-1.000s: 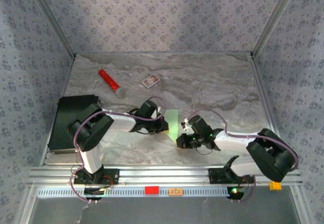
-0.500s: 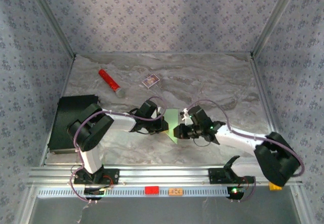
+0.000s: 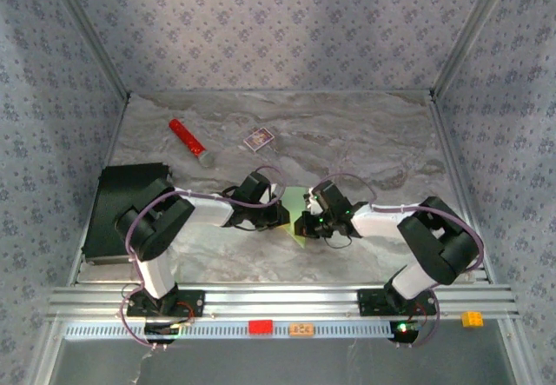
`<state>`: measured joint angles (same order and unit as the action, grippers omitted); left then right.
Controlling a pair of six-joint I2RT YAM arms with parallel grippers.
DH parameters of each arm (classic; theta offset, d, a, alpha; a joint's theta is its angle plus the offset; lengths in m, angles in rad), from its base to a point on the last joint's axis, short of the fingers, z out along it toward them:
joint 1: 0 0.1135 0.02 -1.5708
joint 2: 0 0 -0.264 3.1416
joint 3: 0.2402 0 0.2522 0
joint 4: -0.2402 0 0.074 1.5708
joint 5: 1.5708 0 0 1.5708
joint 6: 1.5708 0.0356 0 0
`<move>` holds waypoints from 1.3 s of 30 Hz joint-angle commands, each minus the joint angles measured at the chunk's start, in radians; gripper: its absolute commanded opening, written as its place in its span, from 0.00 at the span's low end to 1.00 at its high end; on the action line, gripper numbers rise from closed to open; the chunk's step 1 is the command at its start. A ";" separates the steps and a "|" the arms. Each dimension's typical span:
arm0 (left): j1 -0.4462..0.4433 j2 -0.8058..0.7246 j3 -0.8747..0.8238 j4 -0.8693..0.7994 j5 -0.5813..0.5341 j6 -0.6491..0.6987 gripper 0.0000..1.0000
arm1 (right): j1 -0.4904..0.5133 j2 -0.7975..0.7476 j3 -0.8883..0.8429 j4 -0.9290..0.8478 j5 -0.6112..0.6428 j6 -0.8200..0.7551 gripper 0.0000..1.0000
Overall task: Fold a paper plane with a square sheet of paper (pick it up from the middle)
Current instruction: Third fold the triangle at the center of the table.
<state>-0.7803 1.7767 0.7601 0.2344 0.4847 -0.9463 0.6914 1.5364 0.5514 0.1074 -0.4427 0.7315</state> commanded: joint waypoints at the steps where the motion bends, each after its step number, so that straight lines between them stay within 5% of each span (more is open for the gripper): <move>1: 0.002 -0.046 0.053 -0.054 -0.050 0.052 0.12 | -0.003 0.039 -0.048 -0.037 0.041 0.034 0.02; 15: -0.019 -0.016 0.013 -0.031 -0.080 -0.012 0.09 | -0.005 0.041 -0.053 -0.014 0.052 0.051 0.01; 39: 0.155 -0.054 -0.035 -0.108 -0.093 0.011 0.08 | -0.026 0.028 -0.060 -0.037 0.023 -0.011 0.00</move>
<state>-0.6476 1.7588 0.7448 0.2096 0.4698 -0.9535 0.6792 1.5410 0.5205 0.1871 -0.4591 0.7601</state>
